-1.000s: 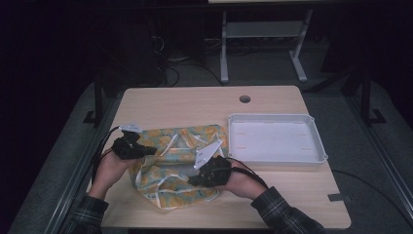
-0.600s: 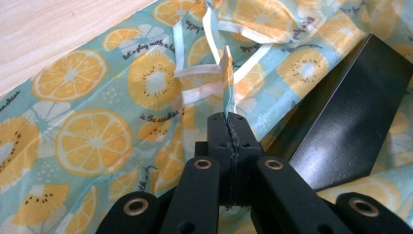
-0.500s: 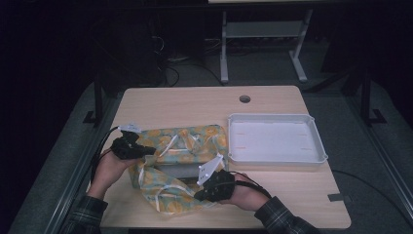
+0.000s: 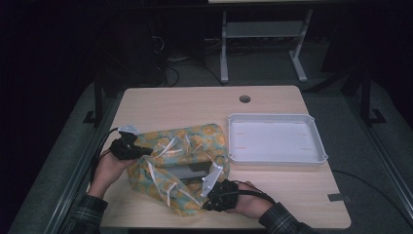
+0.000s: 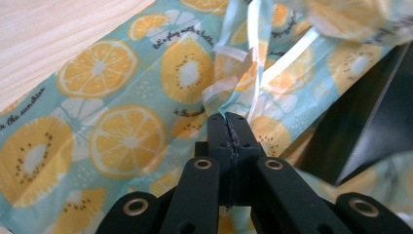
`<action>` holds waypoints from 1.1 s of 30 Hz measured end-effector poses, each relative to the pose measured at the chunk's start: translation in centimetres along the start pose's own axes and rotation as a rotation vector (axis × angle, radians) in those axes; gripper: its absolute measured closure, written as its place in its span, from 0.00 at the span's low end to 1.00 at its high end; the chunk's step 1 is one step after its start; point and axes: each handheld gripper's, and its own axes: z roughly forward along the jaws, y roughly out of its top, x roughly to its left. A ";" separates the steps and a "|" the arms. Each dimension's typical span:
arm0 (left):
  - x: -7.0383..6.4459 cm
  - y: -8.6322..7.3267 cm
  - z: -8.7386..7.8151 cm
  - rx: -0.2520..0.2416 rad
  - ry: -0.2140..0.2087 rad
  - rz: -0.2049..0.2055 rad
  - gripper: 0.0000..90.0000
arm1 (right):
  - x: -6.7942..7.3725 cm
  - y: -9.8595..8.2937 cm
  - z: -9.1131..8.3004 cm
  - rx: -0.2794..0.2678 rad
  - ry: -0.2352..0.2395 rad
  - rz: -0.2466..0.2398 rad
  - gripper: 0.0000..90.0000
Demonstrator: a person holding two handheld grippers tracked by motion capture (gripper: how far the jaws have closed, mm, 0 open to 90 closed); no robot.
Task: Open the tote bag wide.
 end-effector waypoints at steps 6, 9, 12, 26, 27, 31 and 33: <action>0.5 -0.3 0.4 0.007 0.010 -0.013 1.00 | 0.1 0.0 0.6 0.031 0.001 -0.014 1.00; 0.8 -0.4 0.7 0.015 0.025 -0.008 1.00 | 0.1 0.0 0.6 0.031 0.006 -0.013 1.00; 0.9 -0.4 1.0 0.016 0.039 -0.010 1.00 | 0.1 -0.1 0.6 0.030 0.008 -0.012 1.00; 1.1 -0.5 1.9 0.052 0.057 -0.021 0.75 | 0.0 0.0 0.4 0.033 0.014 -0.002 0.95; 1.2 -0.5 1.8 0.041 0.051 -0.023 0.72 | 0.0 0.0 0.2 0.028 0.014 0.000 0.92; 1.0 -0.4 0.8 -0.008 0.021 -0.034 0.61 | -0.2 0.1 -0.7 -0.007 0.004 0.017 0.85; 0.9 -0.4 0.2 -0.035 0.002 -0.042 0.57 | -0.4 0.1 -1.2 -0.032 0.002 0.029 0.82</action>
